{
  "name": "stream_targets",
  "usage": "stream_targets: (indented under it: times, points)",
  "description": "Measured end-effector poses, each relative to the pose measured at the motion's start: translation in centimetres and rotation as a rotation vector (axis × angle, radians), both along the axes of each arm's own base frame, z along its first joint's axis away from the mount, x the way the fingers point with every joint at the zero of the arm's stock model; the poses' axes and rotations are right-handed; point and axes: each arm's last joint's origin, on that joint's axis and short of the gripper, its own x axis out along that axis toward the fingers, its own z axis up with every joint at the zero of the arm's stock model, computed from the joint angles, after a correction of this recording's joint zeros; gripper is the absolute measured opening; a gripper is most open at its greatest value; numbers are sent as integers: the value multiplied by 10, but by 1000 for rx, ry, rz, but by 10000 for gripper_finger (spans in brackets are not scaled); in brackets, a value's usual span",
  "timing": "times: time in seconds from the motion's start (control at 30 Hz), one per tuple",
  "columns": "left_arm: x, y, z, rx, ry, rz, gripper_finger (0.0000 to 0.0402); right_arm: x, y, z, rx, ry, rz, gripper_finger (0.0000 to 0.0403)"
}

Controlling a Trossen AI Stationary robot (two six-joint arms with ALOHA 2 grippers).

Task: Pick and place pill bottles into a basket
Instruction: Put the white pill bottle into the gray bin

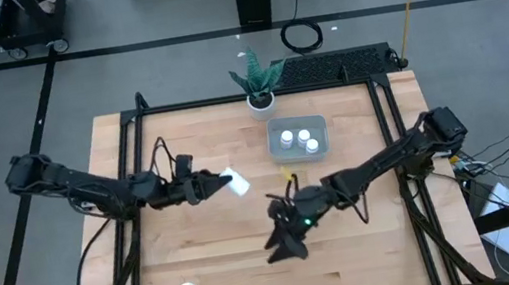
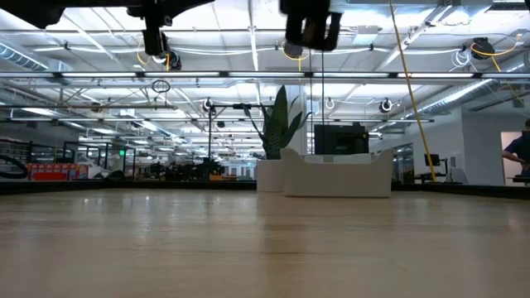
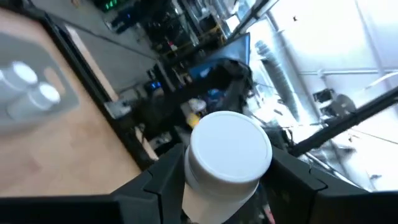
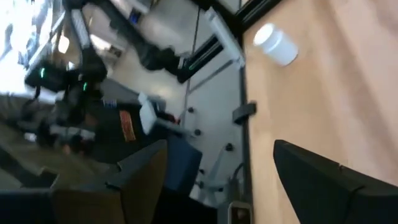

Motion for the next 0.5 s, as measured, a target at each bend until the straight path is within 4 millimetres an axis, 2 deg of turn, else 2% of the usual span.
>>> stream_targets:
  times: [0.1, 0.2, 0.33, 0.43, 0.5]
  points:
    - [0, 9, 2, 20, -9, 38, 187, -9, 11, 4, -23, -25, -20, 282]
    - [2, 17, 0, 47, 12, 44, 194, -27, 9, 5, -60, -80, -119, 283]
    - [4, 31, -5, 41, 63, 74, 183, -70, -5, 5, -163, -168, -287, 287]
    - [5, 40, -5, 45, 63, 76, 180, -103, -19, -4, -353, -255, -227, 288]
    - [5, 46, -4, 47, 56, 79, 181, -125, -28, -14, -376, -274, -186, 286]
